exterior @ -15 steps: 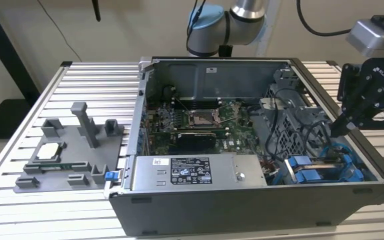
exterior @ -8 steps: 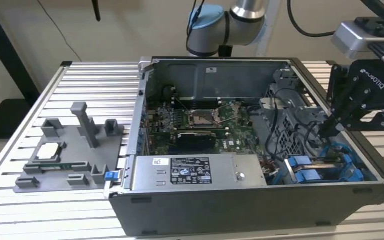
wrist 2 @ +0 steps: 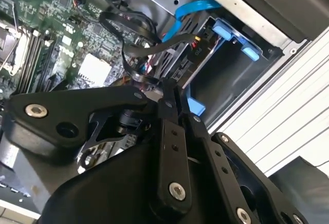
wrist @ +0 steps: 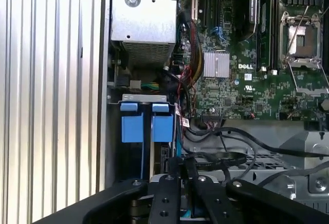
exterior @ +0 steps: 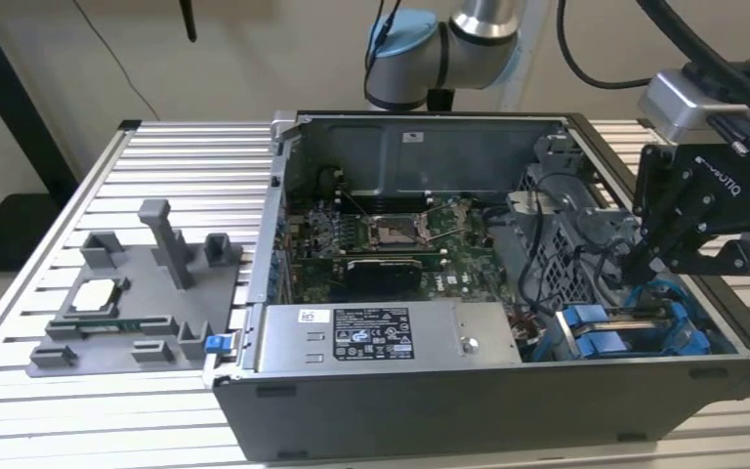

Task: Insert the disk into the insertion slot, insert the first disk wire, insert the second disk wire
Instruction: 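Insert the second disk wire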

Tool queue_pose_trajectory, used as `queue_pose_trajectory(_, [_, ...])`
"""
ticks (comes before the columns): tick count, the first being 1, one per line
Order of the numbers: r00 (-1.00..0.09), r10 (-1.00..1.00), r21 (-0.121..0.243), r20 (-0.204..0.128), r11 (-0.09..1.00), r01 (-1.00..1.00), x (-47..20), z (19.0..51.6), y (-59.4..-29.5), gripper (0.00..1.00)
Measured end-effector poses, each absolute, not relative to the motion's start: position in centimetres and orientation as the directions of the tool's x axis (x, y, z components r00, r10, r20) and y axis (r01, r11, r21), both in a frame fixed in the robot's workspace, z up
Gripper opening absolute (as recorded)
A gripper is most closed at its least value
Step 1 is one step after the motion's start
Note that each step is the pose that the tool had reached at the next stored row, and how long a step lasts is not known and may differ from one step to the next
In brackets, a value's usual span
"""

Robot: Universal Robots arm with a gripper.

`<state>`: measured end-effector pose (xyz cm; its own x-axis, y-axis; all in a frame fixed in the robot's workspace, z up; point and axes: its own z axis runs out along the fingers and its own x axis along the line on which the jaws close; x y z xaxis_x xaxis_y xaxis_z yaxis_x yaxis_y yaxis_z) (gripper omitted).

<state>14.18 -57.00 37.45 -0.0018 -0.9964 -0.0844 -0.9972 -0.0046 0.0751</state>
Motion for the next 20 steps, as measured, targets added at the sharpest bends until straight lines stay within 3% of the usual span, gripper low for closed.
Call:
queue_pose_trajectory(8, [0.010, -0.996, 0.064, -0.085, -0.016, -0.998, 14.1, 36.5, -57.7, 0.00])
queue_pose_trajectory(20, [0.022, -0.996, -0.013, -0.083, -0.021, -1.000, 13.7, 35.7, -58.1, 0.00])
